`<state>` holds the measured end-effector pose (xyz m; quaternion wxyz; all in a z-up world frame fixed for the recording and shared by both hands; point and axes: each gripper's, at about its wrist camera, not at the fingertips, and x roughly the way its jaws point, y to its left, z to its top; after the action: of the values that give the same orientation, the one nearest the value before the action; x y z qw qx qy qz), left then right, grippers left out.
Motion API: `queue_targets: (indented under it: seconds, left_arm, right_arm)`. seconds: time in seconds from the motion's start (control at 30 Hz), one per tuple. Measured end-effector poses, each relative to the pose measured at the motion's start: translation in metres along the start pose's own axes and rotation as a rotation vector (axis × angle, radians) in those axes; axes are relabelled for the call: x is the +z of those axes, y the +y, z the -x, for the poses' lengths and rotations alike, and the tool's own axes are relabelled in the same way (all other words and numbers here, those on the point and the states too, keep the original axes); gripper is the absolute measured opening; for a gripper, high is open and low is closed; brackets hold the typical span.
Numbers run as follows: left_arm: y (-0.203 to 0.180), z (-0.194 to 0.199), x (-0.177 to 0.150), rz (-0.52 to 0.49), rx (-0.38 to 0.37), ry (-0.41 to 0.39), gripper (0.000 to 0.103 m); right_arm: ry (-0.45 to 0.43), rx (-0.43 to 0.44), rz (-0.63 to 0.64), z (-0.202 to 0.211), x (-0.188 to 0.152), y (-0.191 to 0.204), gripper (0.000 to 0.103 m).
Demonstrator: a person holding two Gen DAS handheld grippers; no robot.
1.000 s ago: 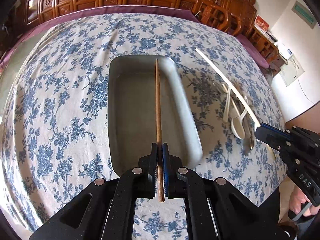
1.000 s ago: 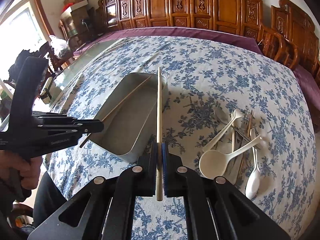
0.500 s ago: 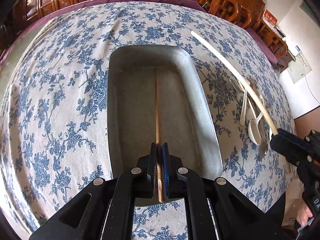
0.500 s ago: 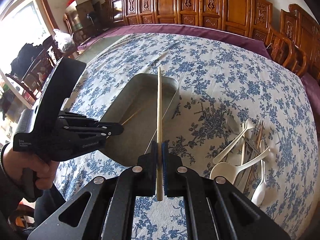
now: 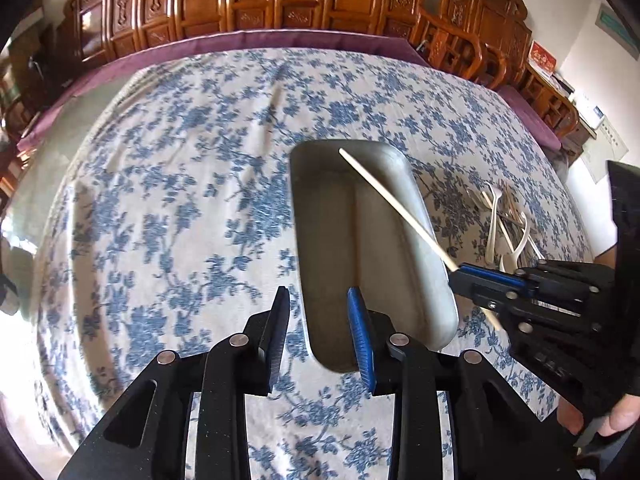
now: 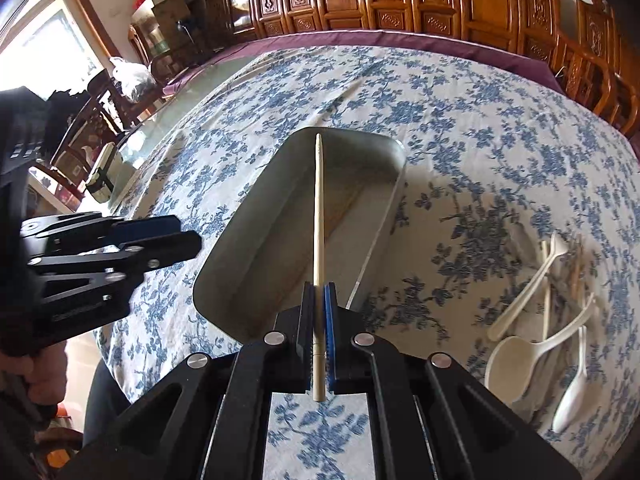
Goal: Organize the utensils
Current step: 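Carry the chopstick to the grey tray and open the right gripper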
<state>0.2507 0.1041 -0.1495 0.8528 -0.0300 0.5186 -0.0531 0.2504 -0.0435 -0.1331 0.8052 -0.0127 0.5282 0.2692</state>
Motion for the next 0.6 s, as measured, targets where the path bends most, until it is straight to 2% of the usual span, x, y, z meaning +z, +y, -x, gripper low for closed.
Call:
queue_targets:
  seconds: [0.37,0.6]
  left_arm:
    - [0.010,0.028,-0.005,0.008,0.020,-0.046,0.029]
    - [0.003,0.032,-0.006,-0.002,0.022,-0.054,0.030]
  right_arm:
    - [0.034,0.010,-0.031,-0.034,0.011,0.007,0.006]
    - [0.041,0.065,-0.016,-0.043,0.010,0.008,0.007]
